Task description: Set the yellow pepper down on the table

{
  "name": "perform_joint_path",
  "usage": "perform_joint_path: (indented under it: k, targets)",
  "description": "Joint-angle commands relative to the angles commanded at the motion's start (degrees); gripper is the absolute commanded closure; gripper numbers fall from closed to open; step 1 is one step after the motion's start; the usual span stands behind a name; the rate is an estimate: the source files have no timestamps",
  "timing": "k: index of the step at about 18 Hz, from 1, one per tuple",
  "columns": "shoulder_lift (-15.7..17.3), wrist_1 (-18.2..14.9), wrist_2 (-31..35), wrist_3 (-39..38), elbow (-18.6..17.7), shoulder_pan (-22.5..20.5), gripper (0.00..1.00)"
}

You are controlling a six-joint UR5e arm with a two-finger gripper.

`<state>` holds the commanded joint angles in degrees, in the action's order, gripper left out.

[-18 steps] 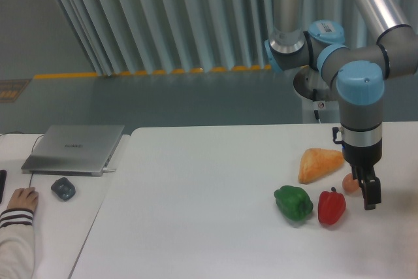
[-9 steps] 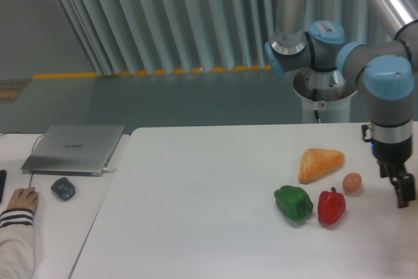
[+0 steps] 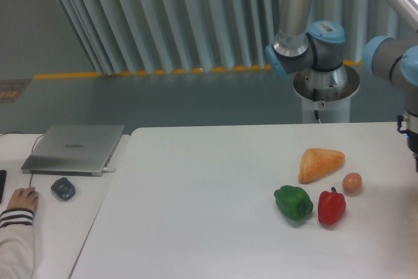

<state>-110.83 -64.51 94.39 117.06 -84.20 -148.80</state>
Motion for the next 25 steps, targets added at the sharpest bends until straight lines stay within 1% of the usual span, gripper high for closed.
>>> perform_joint_path:
  k: [4, 6, 9, 11, 14, 15, 17, 25]
  targets:
    - [-0.9, -0.1, 0.0, 0.2, -0.5, -3.4, 0.00]
    - [-1.2, -0.2, 1.5, 0.4, -0.8, -5.6, 0.00]
    - [-2.1, 0.0, 1.7, 4.6, -0.7, -7.2, 0.00]
    - [-2.6, -0.1, 1.6, 5.3, 0.0, -8.8, 0.00]
    - [-3.5, 0.2, 1.5, 7.1, 0.2, -9.1, 0.00]
    - [-4.2, 1.2, 1.5, 8.3, 0.1, -9.3, 0.00]
    - [-5.1, 1.6, 1.6, 10.9, -0.1, -10.7, 0.00]
    - [-5.5, 1.5, 2.5, 11.3, -1.2, -11.0, 0.00]
